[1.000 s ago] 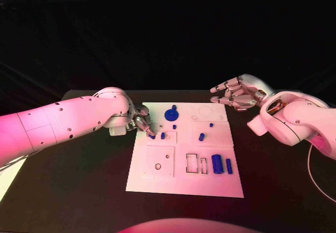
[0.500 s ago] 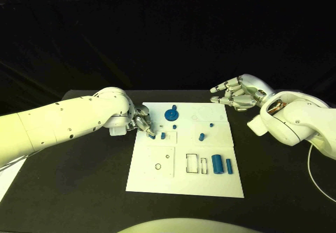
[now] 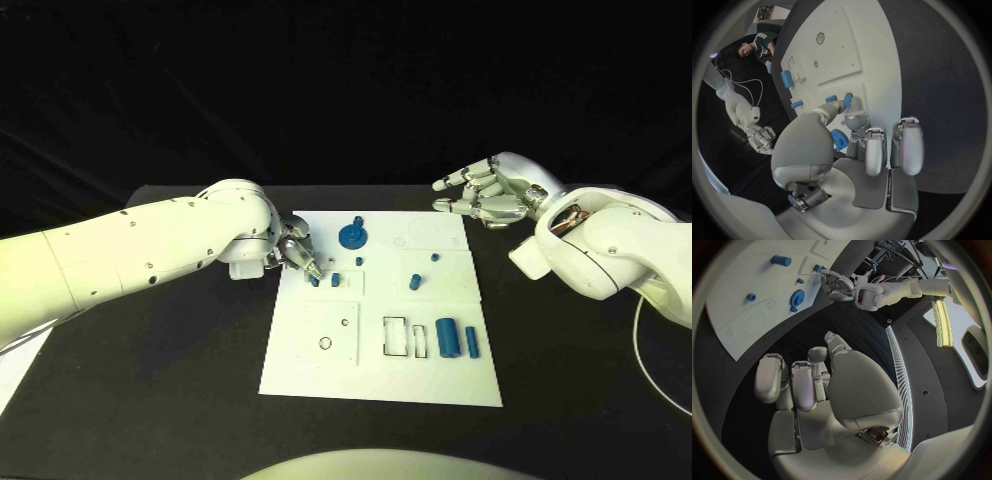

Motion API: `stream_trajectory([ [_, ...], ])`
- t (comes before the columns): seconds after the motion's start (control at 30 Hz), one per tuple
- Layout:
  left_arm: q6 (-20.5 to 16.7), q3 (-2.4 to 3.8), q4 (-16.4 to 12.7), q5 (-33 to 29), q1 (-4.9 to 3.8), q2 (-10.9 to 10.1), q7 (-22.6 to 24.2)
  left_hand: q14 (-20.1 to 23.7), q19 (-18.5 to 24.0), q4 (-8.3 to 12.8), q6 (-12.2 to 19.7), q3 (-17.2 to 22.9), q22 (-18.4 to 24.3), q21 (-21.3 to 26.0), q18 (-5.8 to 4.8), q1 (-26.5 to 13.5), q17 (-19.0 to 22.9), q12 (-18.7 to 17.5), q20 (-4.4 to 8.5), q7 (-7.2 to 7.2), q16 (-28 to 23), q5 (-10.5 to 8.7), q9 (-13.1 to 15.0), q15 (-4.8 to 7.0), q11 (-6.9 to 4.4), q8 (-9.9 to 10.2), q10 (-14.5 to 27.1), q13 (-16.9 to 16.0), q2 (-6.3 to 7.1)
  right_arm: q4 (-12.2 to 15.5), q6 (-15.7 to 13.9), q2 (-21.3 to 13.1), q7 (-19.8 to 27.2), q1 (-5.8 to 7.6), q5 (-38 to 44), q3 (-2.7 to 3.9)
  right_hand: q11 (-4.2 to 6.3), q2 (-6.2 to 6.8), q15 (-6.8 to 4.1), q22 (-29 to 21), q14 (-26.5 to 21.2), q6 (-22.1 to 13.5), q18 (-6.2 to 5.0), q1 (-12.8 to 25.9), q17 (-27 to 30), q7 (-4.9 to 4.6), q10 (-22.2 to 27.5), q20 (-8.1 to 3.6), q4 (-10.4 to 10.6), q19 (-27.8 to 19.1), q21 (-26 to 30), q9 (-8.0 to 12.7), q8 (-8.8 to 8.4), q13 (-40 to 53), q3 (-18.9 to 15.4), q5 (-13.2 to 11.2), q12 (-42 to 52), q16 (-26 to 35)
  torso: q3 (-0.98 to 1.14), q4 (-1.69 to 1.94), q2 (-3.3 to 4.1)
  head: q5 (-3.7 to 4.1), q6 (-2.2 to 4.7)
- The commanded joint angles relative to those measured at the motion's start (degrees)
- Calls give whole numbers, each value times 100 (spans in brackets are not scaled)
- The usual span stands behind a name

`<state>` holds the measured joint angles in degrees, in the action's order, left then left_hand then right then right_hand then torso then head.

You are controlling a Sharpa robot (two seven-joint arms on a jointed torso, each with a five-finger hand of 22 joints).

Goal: Assemble the parts on the task board

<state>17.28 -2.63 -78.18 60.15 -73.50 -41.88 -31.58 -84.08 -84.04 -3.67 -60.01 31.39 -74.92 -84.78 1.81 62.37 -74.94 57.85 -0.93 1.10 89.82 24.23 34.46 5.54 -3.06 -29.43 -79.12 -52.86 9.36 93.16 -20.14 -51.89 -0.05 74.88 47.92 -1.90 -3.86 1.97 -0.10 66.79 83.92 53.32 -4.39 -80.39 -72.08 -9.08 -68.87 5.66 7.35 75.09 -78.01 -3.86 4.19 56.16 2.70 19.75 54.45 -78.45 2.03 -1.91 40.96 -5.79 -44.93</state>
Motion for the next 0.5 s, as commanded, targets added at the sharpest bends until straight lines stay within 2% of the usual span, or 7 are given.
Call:
stream_trajectory([
  [0.03,72,-30,4,-102,45,45,-143,-592,-421,-60,-41,-131,-1078,-32,-50,-56,-1506,26,57,-38,18,-25,-11,47,-6,26,-11,-14,-24,12,65,-1,39,-3,15,0,7,-5,-44,-9,240,30,-79,2,1,3,-7,9,13,-48,40,-9,30,0,22,17,16,35,-3,2,1,2,3],
  [0.23,49,-31,33,-104,45,81,-184,-592,-441,-135,-78,-253,-1128,-86,-65,-107,-1506,76,66,-48,18,-19,-27,54,-14,40,-30,-64,-90,10,82,-3,30,-3,15,0,7,-4,-44,-21,237,32,-82,3,14,3,-1,9,14,-56,47,-9,30,-11,22,19,9,44,-5,0,1,1,2],
  [0.5,20,-32,47,-104,45,88,-247,-592,-447,-207,-106,-396,-1142,-99,-68,-180,-1506,84,70,-53,18,-20,-41,58,-18,54,-30,-68,-90,4,85,-1,32,-3,15,0,6,-2,-44,-56,233,32,-90,5,32,2,10,9,15,-80,66,-9,30,-28,20,20,-9,57,-5,1,3,3,0],
])
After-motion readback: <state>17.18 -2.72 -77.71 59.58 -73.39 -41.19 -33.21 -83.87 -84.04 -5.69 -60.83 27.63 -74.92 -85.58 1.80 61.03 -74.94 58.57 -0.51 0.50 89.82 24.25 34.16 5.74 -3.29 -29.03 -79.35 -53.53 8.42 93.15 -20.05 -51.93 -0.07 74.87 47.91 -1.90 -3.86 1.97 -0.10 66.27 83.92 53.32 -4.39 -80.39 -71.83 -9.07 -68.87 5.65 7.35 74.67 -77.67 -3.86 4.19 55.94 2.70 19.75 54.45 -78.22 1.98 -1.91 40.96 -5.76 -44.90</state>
